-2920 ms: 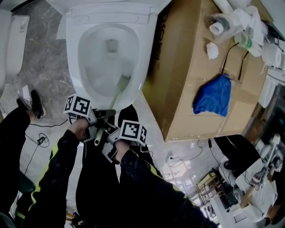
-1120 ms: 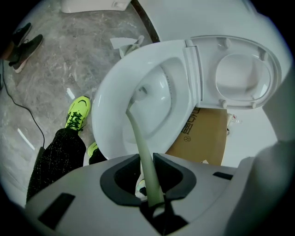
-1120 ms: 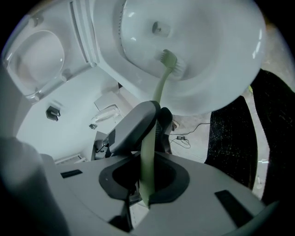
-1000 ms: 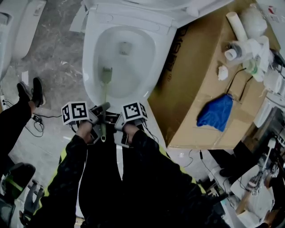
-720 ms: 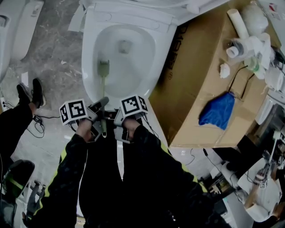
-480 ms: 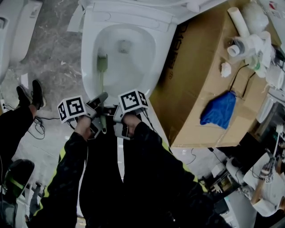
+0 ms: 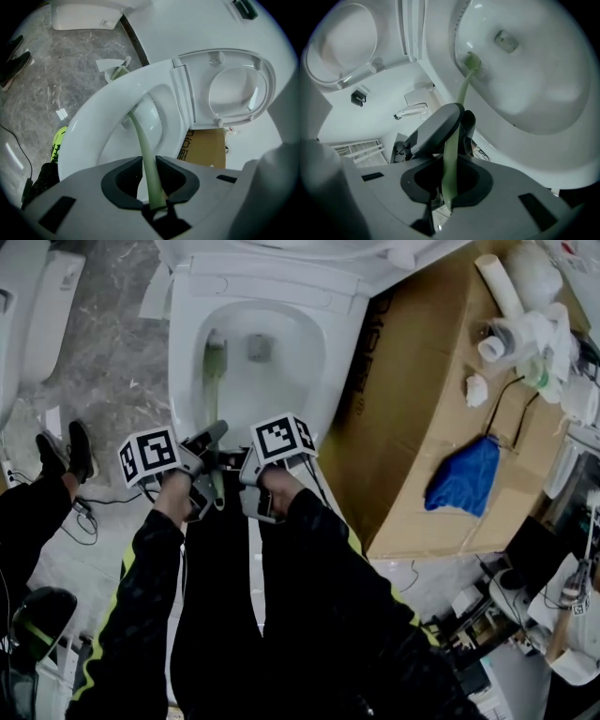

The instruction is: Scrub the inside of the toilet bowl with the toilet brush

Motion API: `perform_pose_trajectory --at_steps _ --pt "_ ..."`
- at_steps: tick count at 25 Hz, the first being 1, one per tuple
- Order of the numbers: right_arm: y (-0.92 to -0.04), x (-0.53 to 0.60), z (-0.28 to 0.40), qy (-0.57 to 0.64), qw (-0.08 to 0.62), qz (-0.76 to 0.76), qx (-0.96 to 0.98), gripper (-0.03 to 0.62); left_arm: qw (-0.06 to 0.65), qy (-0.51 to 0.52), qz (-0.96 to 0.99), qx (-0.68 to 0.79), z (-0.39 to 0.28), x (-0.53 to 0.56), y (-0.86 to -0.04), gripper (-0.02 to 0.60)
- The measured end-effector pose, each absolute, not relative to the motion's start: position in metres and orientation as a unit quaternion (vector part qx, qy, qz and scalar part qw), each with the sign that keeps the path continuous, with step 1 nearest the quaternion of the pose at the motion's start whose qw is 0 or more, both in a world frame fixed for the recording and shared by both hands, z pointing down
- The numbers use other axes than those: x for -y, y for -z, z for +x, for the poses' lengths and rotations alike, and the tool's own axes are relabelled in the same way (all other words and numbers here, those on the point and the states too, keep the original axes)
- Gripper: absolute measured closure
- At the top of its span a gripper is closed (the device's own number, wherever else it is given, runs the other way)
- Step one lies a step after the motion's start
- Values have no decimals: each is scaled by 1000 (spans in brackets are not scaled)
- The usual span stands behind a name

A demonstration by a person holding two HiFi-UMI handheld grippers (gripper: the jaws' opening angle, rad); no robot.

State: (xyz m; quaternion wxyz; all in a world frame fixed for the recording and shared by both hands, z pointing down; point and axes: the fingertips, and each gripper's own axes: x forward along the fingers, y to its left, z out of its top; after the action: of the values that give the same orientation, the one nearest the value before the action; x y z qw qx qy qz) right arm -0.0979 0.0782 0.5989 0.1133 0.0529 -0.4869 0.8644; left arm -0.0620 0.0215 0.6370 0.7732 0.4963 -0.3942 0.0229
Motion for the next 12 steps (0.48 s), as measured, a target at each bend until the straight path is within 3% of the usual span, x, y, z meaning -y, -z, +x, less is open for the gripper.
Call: perform_pose_trajectory --at_steps 12 --pt "-611 -49 -89 -858 84 82 500 542 767 -40 521 374 -49 6 -647 497"
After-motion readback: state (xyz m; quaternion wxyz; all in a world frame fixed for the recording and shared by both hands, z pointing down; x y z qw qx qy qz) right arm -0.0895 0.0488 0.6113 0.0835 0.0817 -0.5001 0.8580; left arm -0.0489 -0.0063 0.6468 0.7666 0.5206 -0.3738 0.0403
